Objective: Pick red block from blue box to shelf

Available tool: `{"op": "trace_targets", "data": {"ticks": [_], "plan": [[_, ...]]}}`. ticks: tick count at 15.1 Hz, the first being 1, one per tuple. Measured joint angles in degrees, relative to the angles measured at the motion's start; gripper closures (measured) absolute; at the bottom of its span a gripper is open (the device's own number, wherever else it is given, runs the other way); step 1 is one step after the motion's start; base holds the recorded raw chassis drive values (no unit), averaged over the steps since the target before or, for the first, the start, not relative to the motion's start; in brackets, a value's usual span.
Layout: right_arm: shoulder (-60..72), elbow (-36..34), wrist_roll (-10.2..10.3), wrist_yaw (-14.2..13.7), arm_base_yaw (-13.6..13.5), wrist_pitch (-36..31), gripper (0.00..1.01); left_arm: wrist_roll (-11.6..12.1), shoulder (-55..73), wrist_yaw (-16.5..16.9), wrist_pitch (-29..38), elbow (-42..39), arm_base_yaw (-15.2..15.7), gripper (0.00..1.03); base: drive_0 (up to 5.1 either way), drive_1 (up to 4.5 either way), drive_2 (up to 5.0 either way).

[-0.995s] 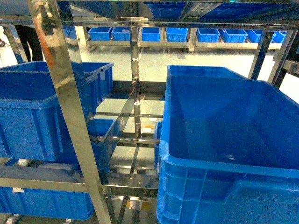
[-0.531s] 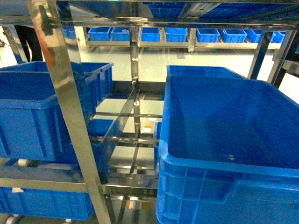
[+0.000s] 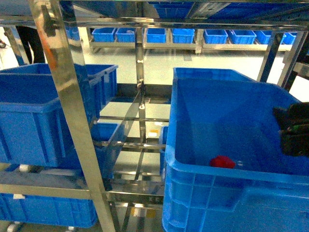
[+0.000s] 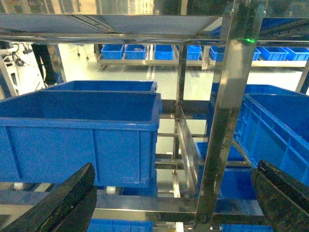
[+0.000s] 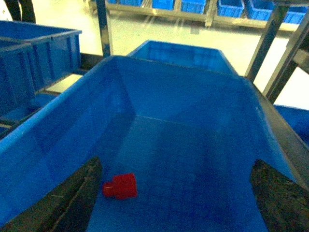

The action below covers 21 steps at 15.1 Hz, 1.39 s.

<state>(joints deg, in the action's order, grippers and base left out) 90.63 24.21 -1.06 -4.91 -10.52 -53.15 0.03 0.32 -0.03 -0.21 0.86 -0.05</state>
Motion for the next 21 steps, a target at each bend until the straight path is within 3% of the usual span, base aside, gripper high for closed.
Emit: {"op": "trace_targets", "data": {"ticks": [1, 2, 4, 5, 6, 8, 10, 11, 12, 13, 14, 21], "plan": [[-5.6, -3.96, -0.11, -0.55, 0.02, -0.52, 0.05, 0.0, 0.0, 0.0, 0.0, 0.0, 0.0, 0.05, 0.0, 0.0, 0.0], [-11.96, -9.86, -1.27, -0.79, 0.57, 0.87, 0.03, 0.0, 0.0, 0.0, 0.0, 0.0, 0.0, 0.05, 0.0, 0.0, 0.0], [-30.14, -19.74, -0.77, 0.42, 2.34, 16.11, 0.03, 0.0, 0.0, 0.0, -0.04, 0.0, 0.0, 0.05, 0.0, 0.0, 0.0], [-41.92, -23.89, 0.07, -3.69, 0.39, 17.99, 0.08, -0.02, 0.0, -0.09, 0.0, 0.0, 0.0, 0.05, 0.0, 0.0, 0.0], [-53.9, -24.59, 0.2, -5.81, -1.9, 17.0, 0.21, 0.0, 0.0, 0.26, 0.0, 0.0, 0.0, 0.05, 0.0, 0.0, 0.0], [-69.07, -24.61, 0.22, -5.07, 1.22, 28.33, 0.45, 0.0, 0.0, -0.07, -0.04, 0.0, 0.04, 0.05, 0.0, 0.0, 0.0], [-77.18, -24.55, 0.22, -0.55, 4.26, 35.58, 0.71, 0.0, 0.0, 0.0, -0.07, 0.0, 0.04, 0.05, 0.0, 0.0, 0.0], [-79.36, -24.5, 0.22, 3.63, 9.66, 38.47, 0.84, 0.0, 0.0, -0.02, -0.02, 0.0, 0.04, 0.05, 0.0, 0.0, 0.0], [-80.87, -24.41, 0.31, 4.26, 10.84, 40.41, 0.98, 0.0, 0.0, -0.02, -0.07, 0.0, 0.04, 0.05, 0.0, 0.0, 0.0], [-82.27, -24.33, 0.37, 4.87, 10.49, 42.66, 0.99, 0.0, 0.0, -0.02, -0.04, 0.0, 0.04, 0.05, 0.0, 0.0, 0.0], [-89.0, -24.02, 0.42, 4.92, 10.54, 52.72, 0.99, 0.0, 0.0, -0.02, -0.04, 0.0, 0.04, 0.05, 0.0, 0.0, 0.0], [-90.36, -23.5, 0.42, 4.92, 10.54, 53.44, 0.99, 0.0, 0.0, -0.02, -0.04, 0.0, 0.04, 0.05, 0.0, 0.0, 0.0]]}}
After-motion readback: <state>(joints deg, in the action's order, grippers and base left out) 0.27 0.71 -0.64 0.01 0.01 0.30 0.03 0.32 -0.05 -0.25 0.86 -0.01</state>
